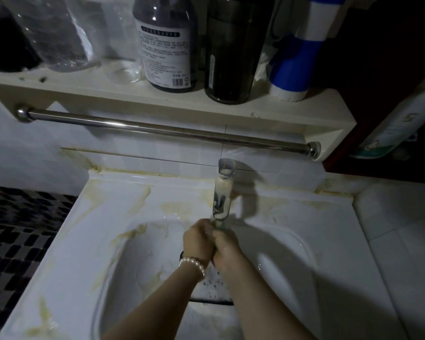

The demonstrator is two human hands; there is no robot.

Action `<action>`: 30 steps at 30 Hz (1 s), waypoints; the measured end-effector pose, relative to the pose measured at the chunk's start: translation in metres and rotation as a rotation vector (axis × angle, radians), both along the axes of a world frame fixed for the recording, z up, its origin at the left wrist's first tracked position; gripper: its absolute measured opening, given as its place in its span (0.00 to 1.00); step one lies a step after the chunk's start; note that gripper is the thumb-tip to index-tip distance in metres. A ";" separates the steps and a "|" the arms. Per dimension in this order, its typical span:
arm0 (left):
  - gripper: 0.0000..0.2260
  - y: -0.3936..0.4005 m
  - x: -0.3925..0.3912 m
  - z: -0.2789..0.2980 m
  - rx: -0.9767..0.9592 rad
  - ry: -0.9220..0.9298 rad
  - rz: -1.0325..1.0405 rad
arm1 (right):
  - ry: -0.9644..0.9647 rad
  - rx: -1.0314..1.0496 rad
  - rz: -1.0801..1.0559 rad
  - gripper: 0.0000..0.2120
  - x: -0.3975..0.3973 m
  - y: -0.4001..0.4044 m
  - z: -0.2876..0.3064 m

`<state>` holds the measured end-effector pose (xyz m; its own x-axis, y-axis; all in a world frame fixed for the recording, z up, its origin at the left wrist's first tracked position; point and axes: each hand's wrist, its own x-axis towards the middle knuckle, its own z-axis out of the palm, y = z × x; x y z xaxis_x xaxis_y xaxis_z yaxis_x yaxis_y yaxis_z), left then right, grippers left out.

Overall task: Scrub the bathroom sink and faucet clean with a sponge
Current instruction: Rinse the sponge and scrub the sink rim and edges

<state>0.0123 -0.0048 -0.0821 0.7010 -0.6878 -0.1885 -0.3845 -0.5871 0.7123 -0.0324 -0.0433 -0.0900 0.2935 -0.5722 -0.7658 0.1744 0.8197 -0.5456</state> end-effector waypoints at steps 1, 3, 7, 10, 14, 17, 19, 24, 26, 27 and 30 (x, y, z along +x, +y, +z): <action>0.09 -0.001 0.003 -0.001 0.060 -0.081 -0.054 | 0.104 -0.069 0.040 0.07 0.004 0.000 -0.001; 0.09 -0.007 0.009 0.000 0.105 -0.153 -0.127 | 0.385 -0.280 0.158 0.08 0.010 -0.001 -0.003; 0.08 -0.019 0.020 0.001 0.130 -0.200 -0.182 | 0.658 -0.664 0.301 0.08 0.006 -0.002 0.001; 0.05 -0.018 0.021 -0.001 0.137 -0.188 -0.190 | 0.661 -0.706 0.381 0.07 0.005 -0.007 0.001; 0.09 -0.020 0.019 -0.003 0.149 -0.186 -0.193 | 0.674 -0.630 0.408 0.09 0.000 -0.013 -0.003; 0.19 -0.021 0.018 0.000 0.133 0.049 -0.010 | 0.611 -0.565 0.378 0.16 -0.001 -0.019 -0.005; 0.26 -0.020 0.016 0.002 0.041 0.250 0.157 | 0.490 -0.410 0.259 0.17 0.001 -0.021 0.002; 0.13 -0.010 0.011 0.010 -0.155 0.827 0.228 | 0.377 -0.300 0.132 0.09 -0.009 -0.022 0.002; 0.08 -0.003 0.014 0.009 -0.220 0.996 0.220 | 0.245 -0.262 0.104 0.08 -0.017 -0.021 0.006; 0.07 0.000 0.015 0.008 -0.270 1.087 0.229 | 0.150 -0.237 0.081 0.11 -0.021 -0.020 0.007; 0.11 0.005 0.014 0.005 -0.395 1.233 0.251 | -0.037 -0.197 0.061 0.14 -0.025 -0.013 0.009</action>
